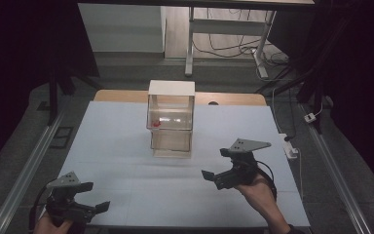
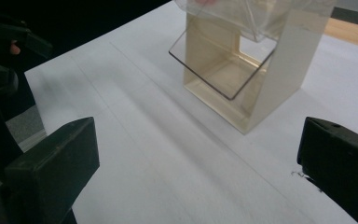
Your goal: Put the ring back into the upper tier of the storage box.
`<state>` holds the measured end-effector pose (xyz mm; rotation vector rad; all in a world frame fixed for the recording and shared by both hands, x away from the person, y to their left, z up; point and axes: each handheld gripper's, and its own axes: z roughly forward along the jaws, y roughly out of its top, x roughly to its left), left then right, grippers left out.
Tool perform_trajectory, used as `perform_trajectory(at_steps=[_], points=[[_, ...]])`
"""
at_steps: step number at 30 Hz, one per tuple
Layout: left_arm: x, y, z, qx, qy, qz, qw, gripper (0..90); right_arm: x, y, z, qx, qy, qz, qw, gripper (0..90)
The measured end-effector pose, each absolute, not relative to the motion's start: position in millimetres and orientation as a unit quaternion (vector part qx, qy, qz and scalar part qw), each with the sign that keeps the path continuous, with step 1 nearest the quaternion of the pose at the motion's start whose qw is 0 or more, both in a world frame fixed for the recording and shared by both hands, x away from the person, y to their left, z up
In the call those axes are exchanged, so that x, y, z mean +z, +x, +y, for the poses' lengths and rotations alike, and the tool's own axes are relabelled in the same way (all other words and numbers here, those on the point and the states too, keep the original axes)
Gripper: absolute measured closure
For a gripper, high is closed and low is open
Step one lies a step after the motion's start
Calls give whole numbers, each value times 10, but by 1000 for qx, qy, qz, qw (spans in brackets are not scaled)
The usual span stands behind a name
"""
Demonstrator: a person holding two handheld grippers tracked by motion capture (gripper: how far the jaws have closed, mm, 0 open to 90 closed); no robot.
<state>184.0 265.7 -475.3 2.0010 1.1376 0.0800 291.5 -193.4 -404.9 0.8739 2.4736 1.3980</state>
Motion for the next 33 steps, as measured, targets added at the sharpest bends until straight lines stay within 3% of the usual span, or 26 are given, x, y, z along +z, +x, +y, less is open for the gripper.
perform_trajectory(at_steps=[33], points=[[-4752, 1842, 2658, 31, 792, 453, 407, 3, -4386, 2501, -2899, 428, 399, 801, 125, 0]])
